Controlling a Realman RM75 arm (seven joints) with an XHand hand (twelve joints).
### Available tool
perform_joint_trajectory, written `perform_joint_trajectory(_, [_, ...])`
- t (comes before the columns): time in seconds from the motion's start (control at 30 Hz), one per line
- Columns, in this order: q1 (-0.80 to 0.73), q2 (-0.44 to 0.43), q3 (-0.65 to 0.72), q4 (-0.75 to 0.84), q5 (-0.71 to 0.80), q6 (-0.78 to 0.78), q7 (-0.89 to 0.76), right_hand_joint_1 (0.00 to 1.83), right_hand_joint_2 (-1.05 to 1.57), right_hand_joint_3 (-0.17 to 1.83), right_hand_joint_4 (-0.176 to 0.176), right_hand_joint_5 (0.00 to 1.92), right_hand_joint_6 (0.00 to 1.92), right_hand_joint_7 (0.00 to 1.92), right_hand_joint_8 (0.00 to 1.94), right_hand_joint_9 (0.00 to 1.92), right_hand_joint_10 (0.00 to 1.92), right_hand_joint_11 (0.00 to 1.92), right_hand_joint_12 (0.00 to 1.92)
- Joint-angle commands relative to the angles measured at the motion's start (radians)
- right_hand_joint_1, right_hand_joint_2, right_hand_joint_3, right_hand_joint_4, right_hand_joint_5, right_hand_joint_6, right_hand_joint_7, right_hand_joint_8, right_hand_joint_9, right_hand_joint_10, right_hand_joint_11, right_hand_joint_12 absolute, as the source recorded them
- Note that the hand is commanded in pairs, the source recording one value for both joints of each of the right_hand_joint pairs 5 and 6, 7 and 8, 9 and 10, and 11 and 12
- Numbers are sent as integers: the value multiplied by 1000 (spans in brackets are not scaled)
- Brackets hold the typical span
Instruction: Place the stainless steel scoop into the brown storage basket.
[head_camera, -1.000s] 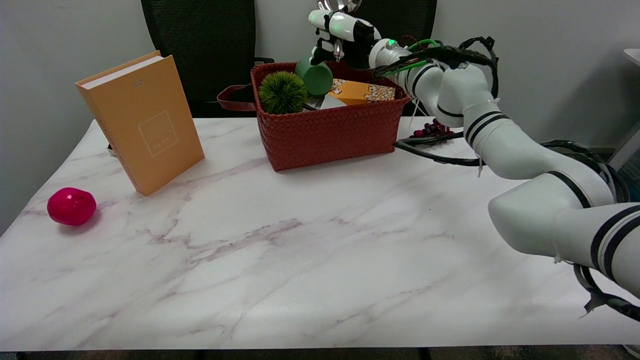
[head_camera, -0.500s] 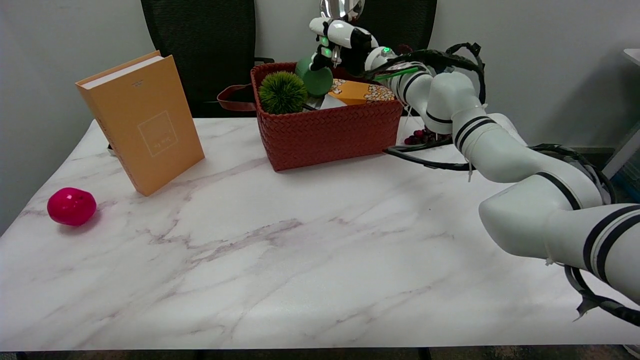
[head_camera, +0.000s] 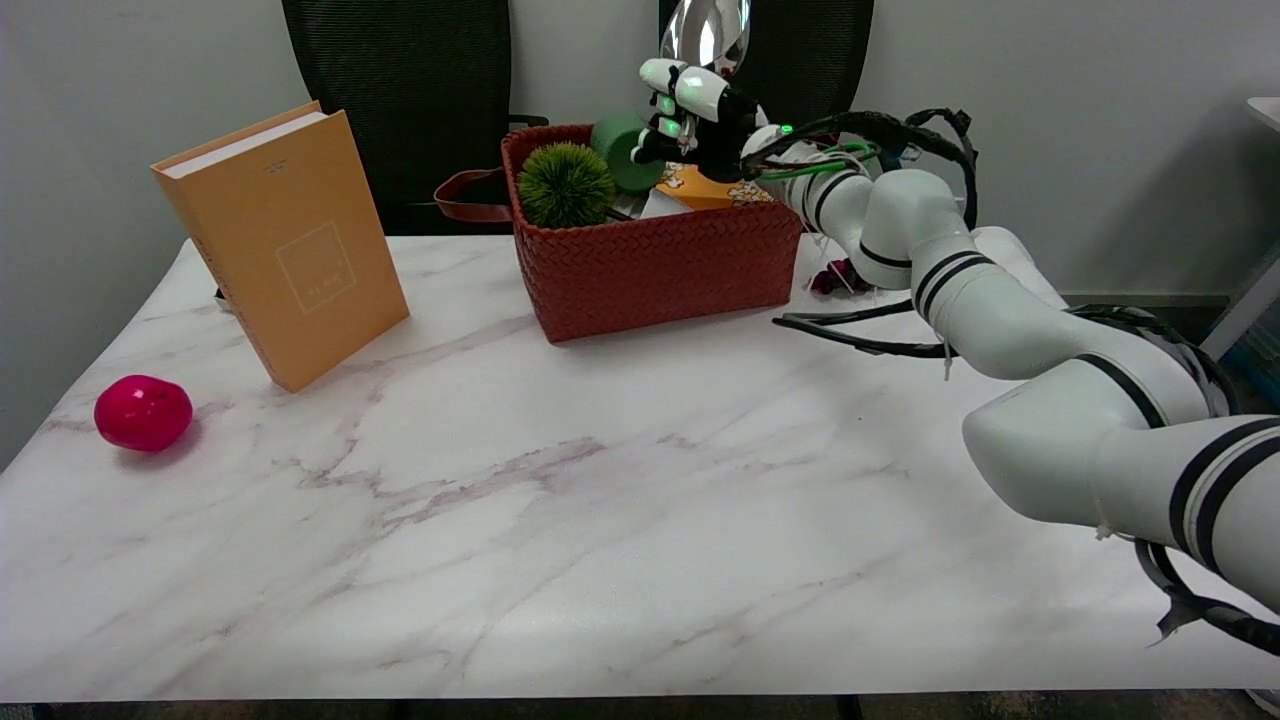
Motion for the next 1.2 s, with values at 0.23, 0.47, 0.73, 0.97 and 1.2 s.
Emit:
perform_joint_trajectory(0.23, [-9, 8, -9, -33, 39, -54, 56, 924, 1399, 199, 0, 1753, 1753, 1738, 1738, 1235, 1235, 1121, 1121])
perform_joint_trajectory(0.47, [-5, 5, -9, -24, 39, -54, 56, 922, 1401, 204, 0, 1747, 1747, 1740, 1740, 1237, 1237, 1115, 1115])
perform_joint_trajectory(0.73, [-16, 13, -5, 3, 49, -50, 57, 925, 1328, 288, 0, 1775, 1775, 1742, 1742, 1256, 1256, 1123, 1123])
perform_joint_trajectory(0.97, [-25, 18, -2, 15, 49, -49, 57, 933, 1249, 353, 0, 1776, 1776, 1743, 1743, 1260, 1260, 1129, 1129])
perform_joint_trajectory(1.2, [-46, 37, 3, 44, 50, -48, 59, 945, 1097, 438, 0, 1767, 1767, 1749, 1749, 1273, 1273, 1147, 1147])
